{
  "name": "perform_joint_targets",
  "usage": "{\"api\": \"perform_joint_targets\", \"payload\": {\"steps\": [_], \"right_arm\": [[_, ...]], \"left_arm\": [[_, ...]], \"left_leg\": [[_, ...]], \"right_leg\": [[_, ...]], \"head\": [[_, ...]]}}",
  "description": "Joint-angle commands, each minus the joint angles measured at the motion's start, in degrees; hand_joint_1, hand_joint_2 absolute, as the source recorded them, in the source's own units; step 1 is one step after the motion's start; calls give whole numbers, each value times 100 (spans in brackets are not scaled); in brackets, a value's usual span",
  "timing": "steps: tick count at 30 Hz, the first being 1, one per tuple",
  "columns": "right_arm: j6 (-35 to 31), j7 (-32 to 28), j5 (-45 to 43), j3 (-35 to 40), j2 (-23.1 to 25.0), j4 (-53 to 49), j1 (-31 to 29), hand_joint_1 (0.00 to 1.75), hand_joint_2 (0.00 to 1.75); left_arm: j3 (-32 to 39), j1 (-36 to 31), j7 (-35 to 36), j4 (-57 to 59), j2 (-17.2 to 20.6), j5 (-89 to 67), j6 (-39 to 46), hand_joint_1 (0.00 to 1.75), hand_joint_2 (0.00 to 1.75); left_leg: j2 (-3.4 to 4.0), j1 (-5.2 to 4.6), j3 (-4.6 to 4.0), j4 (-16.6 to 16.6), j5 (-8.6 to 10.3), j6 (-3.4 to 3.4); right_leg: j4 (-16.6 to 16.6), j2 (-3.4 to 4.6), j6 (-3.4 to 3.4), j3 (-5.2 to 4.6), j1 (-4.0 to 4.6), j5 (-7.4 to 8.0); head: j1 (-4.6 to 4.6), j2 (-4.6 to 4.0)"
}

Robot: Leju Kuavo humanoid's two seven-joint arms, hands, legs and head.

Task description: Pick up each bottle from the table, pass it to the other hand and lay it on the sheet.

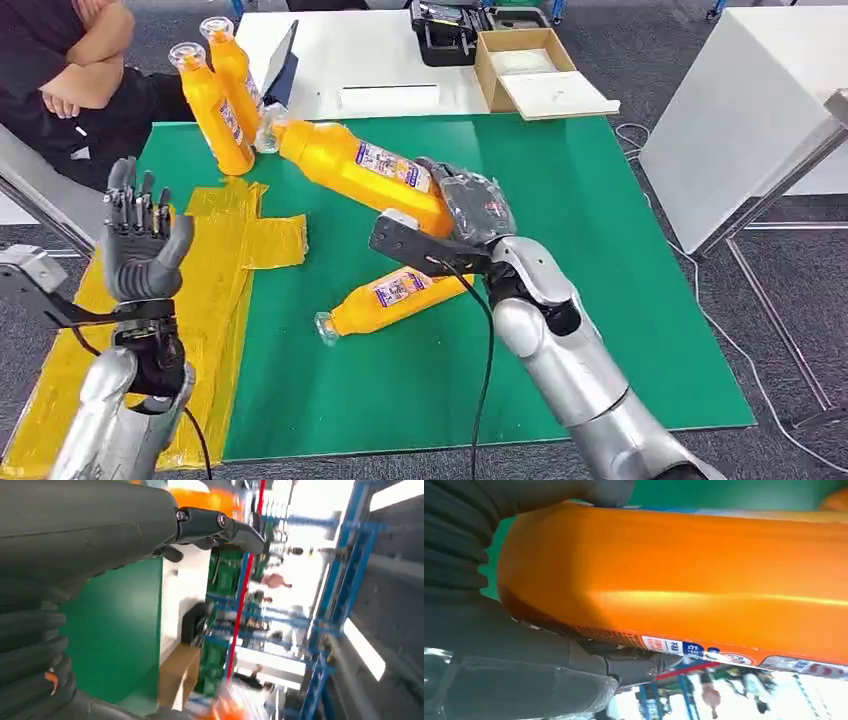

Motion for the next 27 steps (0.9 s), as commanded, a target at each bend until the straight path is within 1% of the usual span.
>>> {"api": "perform_joint_targets", "payload": {"steps": [1,2,4,5,7,9,10,11,12,15,17,18,20,22,27], "right_arm": [[214,543,364,-145,-283,-783,371,175,175],[221,546,369,-151,-290,-808,385,175,175],[263,611,469,-186,-268,-926,456,175,175],[267,617,484,-183,-263,-937,458,175,175],[267,617,484,-183,-263,-937,458,175,175],[272,647,547,-149,-241,-949,435,175,175],[250,653,581,-153,-226,-994,446,175,175],[208,663,636,-152,-213,-1028,456,175,175],[143,676,713,-167,-182,-1139,496,175,175],[-85,670,943,-273,-115,-1420,634,175,175],[-222,649,1094,-374,-60,-1633,762,175,175],[-304,641,1211,-410,-56,-1750,825,175,175],[-453,609,1351,-480,-21,-1903,940,175,175],[-684,505,1561,-589,45,-2120,1102,175,175],[-723,412,1671,-626,107,-2190,1177,175,175]], "left_arm": [[-1000,-317,452,-163,-676,-101,-276,0,175],[-1026,-340,480,-162,-703,-126,-257,0,175],[-1121,-406,568,-179,-750,-135,-273,0,175],[-1133,-415,583,-181,-755,-132,-277,0,175],[-1133,-415,583,-181,-755,-132,-277,0,175],[-1144,-421,641,-188,-742,-94,-298,0,175],[-1159,-436,713,-173,-750,-18,-328,0,175],[-1167,-447,762,-159,-762,45,-347,0,175],[-1177,-471,817,-122,-783,135,-362,0,175],[-1056,-510,877,-13,-816,269,-260,0,175],[-969,-533,883,89,-800,302,-219,0,175],[-919,-534,882,142,-811,303,-207,0,175],[-855,-529,879,207,-832,305,-184,0,175],[-775,-507,889,284,-874,322,-158,0,175],[-792,-505,967,350,-928,387,-209,0,175]], "left_leg": [[-21,-6,3,1,-2,-9],[-33,-8,7,7,-5,-13],[-29,-15,-3,9,0,-9],[-49,-18,7,13,-4,-18],[-17,-20,0,11,-4,-15],[-3,-21,-7,6,-2,-9],[-4,-23,19,11,-13,-30],[-8,-21,0,8,-4,-17],[-12,-21,8,9,-7,-23],[-11,-18,-5,9,-2,-13],[-16,-19,17,10,-10,-30],[-9,-17,2,6,-3,-15],[-13,-14,19,5,-9,-26],[-9,-8,2,3,-2,-12],[-7,-7,11,5,-6,-19]], "right_leg": [[-3,-26,1,12,-1,-7],[0,-40,0,20,0,-14],[-1,-34,-1,4,-1,-8],[4,-58,-2,20,-3,-19],[0,-23,-3,5,0,-7],[-2,-8,-2,-3,-2,-1],[7,-18,-7,20,-4,-14],[2,-17,-4,3,-2,-6],[5,-23,-6,11,-2,-10],[-1,-18,-3,-3,0,-3],[7,-29,-9,16,-3,-16],[0,-17,-4,-1,-3,-6],[2,-25,-7,16,-4,-14],[-3,-15,-3,-2,-3,-4],[0,-16,-5,6,-3,-8]], "head": [[-2,0],[-2,0],[-2,0],[-2,0],[-2,0],[-4,0],[0,0],[-2,0],[-2,0],[-2,0],[-4,0],[-2,0],[-2,0],[-4,0],[-4,0]]}}
